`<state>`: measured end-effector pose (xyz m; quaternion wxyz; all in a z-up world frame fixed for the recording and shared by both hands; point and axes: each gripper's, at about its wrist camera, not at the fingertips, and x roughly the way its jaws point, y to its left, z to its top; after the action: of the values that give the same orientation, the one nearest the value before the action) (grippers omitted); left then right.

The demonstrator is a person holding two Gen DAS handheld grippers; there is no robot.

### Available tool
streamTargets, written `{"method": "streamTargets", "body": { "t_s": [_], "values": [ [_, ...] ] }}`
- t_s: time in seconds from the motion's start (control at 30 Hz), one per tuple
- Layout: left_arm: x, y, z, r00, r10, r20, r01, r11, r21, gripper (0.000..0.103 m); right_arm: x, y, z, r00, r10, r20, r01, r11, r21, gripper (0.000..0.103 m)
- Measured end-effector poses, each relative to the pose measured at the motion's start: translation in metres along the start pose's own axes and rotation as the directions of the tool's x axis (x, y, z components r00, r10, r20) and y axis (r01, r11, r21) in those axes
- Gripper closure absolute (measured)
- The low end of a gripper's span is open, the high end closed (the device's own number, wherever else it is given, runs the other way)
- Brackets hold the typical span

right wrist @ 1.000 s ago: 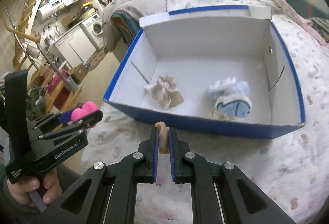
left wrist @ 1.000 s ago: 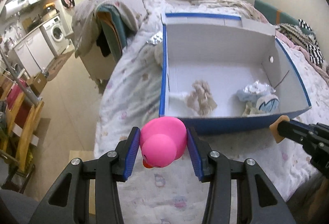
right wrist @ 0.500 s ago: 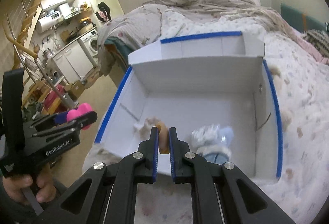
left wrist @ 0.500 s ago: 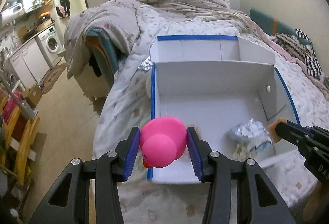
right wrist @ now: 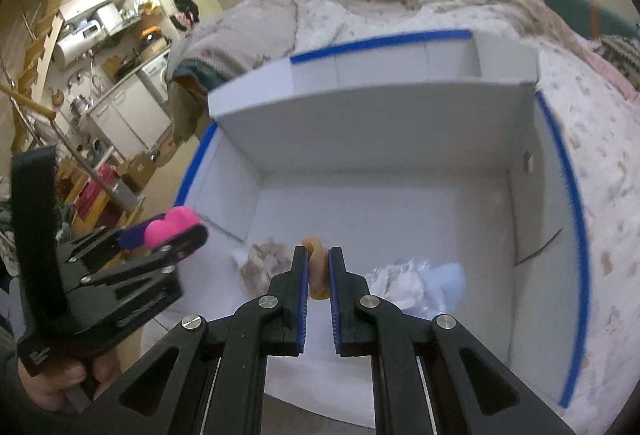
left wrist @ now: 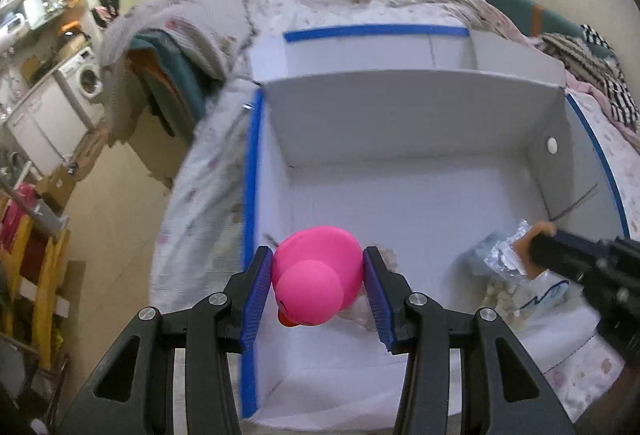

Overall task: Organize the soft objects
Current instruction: 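Carry the duck with the left tool while the right tool carries the tube over the box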

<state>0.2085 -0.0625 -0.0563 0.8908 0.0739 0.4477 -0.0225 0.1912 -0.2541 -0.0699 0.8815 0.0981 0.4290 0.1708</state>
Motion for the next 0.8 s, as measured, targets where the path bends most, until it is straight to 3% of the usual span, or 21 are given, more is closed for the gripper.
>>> {"method": "streamTargets", "body": {
  "t_s": [0.1, 0.2, 0.57, 0.8],
  "values": [
    [0.007, -0.003, 0.0, 1.0, 0.019, -0.009, -0.018, 1.0, 0.018, 0.061, 0.008, 0.003, -0.003, 1.0, -0.002, -0.022, 0.002, 1.0, -0.024, 0.091],
    [0.014, -0.002, 0.0, 0.999, -0.021, -0.05, 0.02, 1.0, -0.015, 0.061, 0.014, 0.004, -0.005, 0.999, -0.016, -0.034, 0.014, 0.999, -0.039, 0.091],
    [0.027, -0.011, -0.002, 0.992, -0.056, -0.114, 0.054, 0.998, -0.023, 0.061, 0.027, -0.012, -0.006, 0.995, -0.032, -0.09, 0.032, 0.999, 0.006, 0.091],
    [0.029, -0.017, -0.006, 0.99, -0.063, -0.125, 0.062, 0.998, -0.011, 0.061, 0.03, -0.019, -0.008, 0.994, 0.02, -0.11, -0.014, 0.998, 0.058, 0.085]
  ]
}}
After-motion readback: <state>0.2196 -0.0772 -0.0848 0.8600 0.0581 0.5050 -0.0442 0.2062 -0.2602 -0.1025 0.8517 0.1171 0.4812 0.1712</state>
